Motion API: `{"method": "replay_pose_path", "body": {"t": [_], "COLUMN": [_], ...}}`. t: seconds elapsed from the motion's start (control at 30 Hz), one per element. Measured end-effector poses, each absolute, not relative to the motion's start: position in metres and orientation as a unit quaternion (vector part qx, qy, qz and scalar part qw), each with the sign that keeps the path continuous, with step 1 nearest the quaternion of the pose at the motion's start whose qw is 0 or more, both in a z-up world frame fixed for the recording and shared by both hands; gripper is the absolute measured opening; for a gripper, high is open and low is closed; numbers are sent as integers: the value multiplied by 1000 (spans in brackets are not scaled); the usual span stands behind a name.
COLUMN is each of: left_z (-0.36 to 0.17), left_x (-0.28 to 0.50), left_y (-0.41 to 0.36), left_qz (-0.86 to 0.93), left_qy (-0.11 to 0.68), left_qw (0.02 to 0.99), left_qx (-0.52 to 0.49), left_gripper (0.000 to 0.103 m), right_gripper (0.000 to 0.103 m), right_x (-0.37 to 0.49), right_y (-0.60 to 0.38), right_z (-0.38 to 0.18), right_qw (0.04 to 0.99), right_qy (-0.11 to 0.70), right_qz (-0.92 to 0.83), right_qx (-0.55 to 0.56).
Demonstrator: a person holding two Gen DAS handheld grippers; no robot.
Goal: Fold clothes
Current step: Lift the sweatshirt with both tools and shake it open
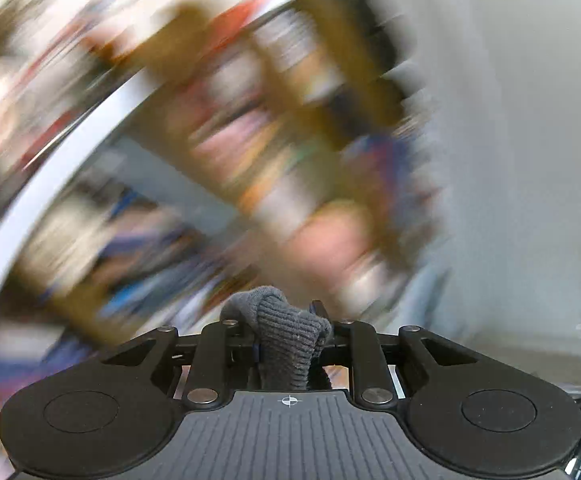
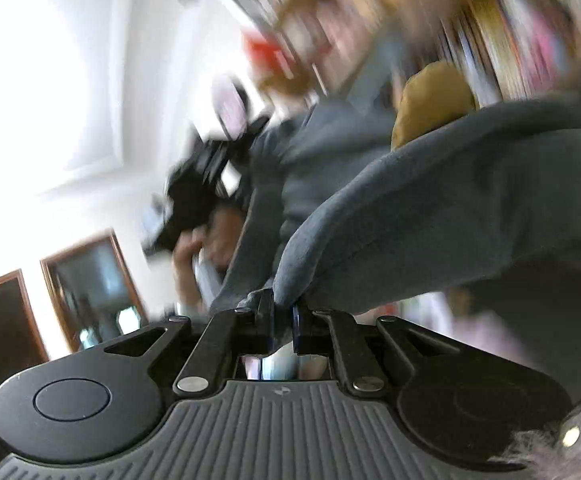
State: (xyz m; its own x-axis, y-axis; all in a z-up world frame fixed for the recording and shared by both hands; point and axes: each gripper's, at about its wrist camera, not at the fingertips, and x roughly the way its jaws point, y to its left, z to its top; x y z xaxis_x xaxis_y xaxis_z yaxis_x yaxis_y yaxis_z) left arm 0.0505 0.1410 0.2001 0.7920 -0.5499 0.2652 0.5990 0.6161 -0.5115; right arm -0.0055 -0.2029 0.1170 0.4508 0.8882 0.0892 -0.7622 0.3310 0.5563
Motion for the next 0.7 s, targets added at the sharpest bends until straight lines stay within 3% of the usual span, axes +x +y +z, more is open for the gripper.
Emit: {"method": "replay_pose_path", "body": {"t": [0.1, 0.23, 0.4, 0.63, 0.7], "left_z": [128, 52, 30, 51, 55], "left_x": [78, 91, 101, 116, 120], "left_y": [152, 165, 207, 237, 243], "left_qz": [-238, -168, -107, -26, -5], "left_qy": [83, 170, 189, 143, 126], "left_qw": [936, 956, 951, 966, 969], "left_qx": [-245, -171, -219, -214, -214], "left_gripper": [21, 22, 22, 22, 25], "right_gripper": [8, 8, 9, 26, 26], "right_x": [6, 18, 34, 8, 0], "right_y": [-155, -105, -82, -109, -126], "right_z": [62, 3, -14, -24, -26], "right_qw": [791, 755, 739, 748, 758], "right_qy": [256, 389, 415, 411, 405], "right_qz": [495, 472, 481, 473, 462], "right_qx": [253, 234, 222, 220, 221]}}
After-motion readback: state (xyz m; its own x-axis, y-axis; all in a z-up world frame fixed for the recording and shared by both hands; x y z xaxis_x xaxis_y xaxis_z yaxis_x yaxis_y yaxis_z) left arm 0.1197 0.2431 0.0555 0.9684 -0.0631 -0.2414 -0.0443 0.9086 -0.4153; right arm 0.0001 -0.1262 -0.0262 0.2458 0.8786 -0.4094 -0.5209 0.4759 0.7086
